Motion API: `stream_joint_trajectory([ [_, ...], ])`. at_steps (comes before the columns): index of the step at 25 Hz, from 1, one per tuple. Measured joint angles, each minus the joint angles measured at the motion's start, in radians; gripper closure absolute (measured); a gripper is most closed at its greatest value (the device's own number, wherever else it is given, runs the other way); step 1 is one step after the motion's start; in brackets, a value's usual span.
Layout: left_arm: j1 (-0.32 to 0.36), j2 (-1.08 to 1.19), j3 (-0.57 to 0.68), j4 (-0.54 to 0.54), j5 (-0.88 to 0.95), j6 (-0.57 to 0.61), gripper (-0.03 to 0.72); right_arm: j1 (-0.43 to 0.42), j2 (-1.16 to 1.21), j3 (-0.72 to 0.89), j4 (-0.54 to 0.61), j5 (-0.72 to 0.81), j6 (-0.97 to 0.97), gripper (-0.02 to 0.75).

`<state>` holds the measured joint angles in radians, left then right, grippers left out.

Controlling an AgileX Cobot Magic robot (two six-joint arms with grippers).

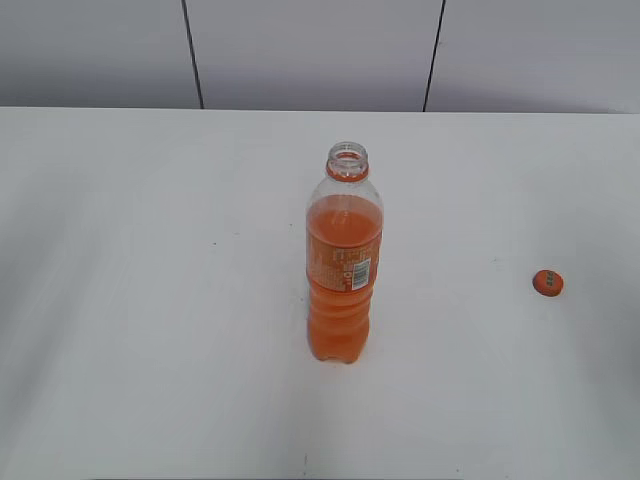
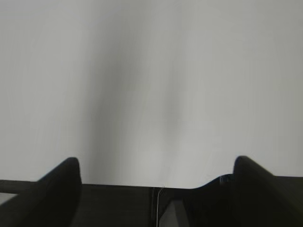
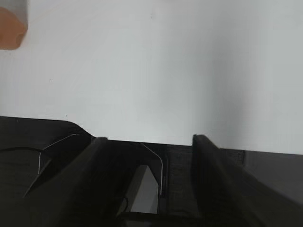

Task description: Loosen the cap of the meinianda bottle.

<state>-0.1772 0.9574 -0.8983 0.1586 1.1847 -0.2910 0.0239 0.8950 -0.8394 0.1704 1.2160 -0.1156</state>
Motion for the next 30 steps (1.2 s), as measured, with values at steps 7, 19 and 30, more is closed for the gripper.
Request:
stream_joint_trajectory([
  [7, 0.000, -0.412, 0.159, -0.027, 0.001, 0.046, 0.102, 0.000, -0.331, 0.164, -0.003, -0.037, -0.001, 0.320],
  [19, 0.000, -0.915, 0.354, -0.159, -0.110, 0.255, 0.101, 0.000, -0.789, 0.288, -0.022, -0.091, -0.056, 0.320],
  [30, 0.000, -0.963, 0.363, -0.190, -0.110, 0.258, 0.102, 0.000, -0.901, 0.331, -0.030, -0.114, -0.058, 0.320],
])
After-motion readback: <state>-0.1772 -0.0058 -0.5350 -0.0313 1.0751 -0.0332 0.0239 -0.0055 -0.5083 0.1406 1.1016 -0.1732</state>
